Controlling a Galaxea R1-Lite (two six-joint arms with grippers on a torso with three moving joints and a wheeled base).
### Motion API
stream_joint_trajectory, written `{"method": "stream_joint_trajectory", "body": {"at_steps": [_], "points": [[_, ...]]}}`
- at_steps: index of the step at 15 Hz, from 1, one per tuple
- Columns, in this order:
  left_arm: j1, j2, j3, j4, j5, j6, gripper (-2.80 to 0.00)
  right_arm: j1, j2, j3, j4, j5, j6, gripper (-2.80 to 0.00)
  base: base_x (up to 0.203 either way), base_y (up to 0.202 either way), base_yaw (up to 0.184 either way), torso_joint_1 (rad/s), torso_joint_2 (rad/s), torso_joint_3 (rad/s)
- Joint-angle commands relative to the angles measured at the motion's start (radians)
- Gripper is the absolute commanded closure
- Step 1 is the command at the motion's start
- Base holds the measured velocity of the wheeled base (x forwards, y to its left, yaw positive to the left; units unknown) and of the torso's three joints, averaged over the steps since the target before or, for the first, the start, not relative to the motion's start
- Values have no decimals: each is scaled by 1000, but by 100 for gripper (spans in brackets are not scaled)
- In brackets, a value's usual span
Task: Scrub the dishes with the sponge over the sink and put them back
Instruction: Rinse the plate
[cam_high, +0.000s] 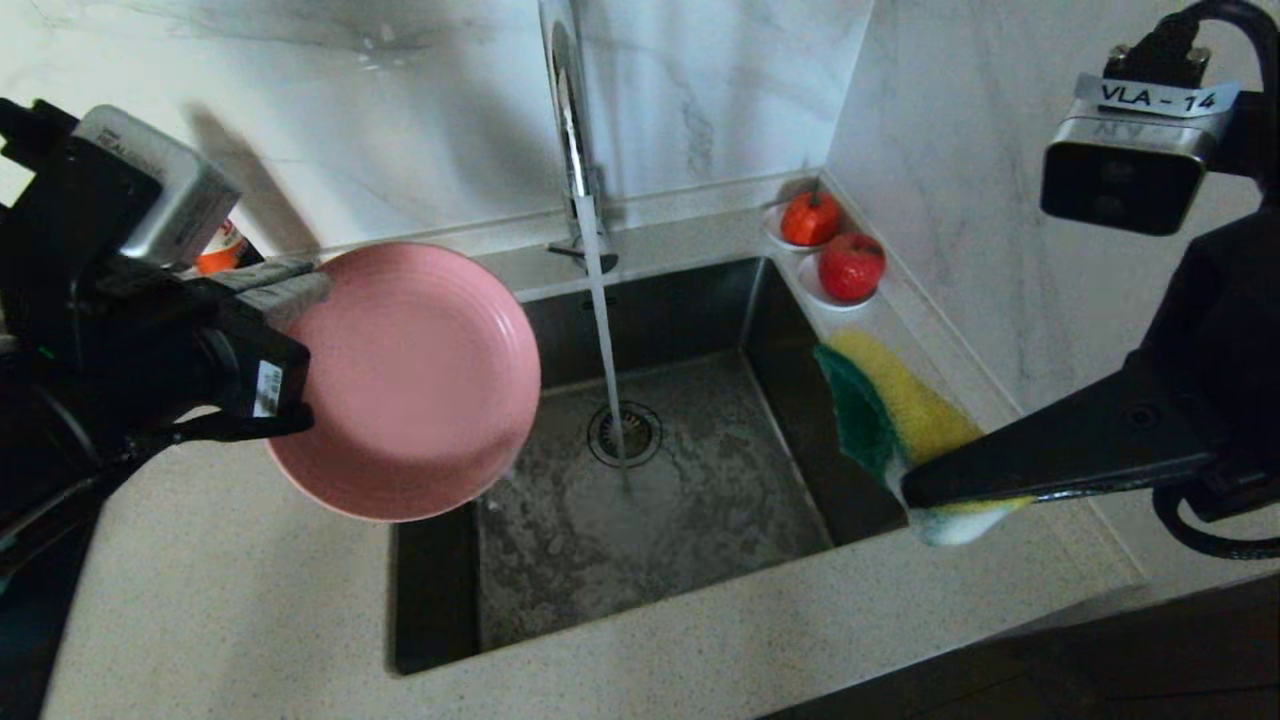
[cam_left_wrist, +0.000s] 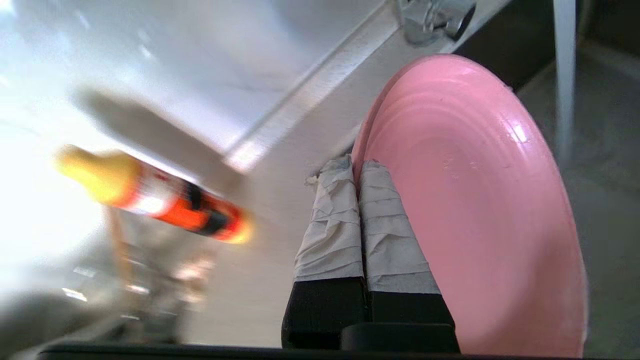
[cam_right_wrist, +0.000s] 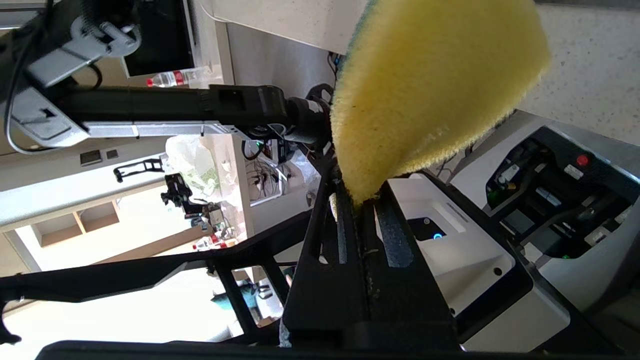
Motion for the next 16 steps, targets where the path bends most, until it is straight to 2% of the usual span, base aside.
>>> {"method": "stream_joint_trajectory", "body": {"at_steps": [1,5,8,11,12,14,16], "points": [[0,-41,22,-8,1,89,0,1,4,3,5,3,4,0,0,0,0,0,0,0],[0,-65,42,-10,-1,213,0,-1,11,1,3,3,3,0,0,0,0,0,0,0],[0,-90,68,-11,-3,263,0,-1,12,5,5,6,1,0,0,0,0,0,0,0],[0,-92,61,-11,2,243,0,-1,11,16,3,5,0,0,0,0,0,0,0,0],[1,-86,55,-5,6,187,0,-1,7,18,5,3,1,0,0,0,0,0,0,0],[1,-68,25,42,17,-2,0,-1,2,21,5,2,3,0,0,0,0,0,0,0],[1,-65,-62,222,21,-227,0,-1,-14,35,7,-1,4,0,0,0,0,0,0,0]]}}
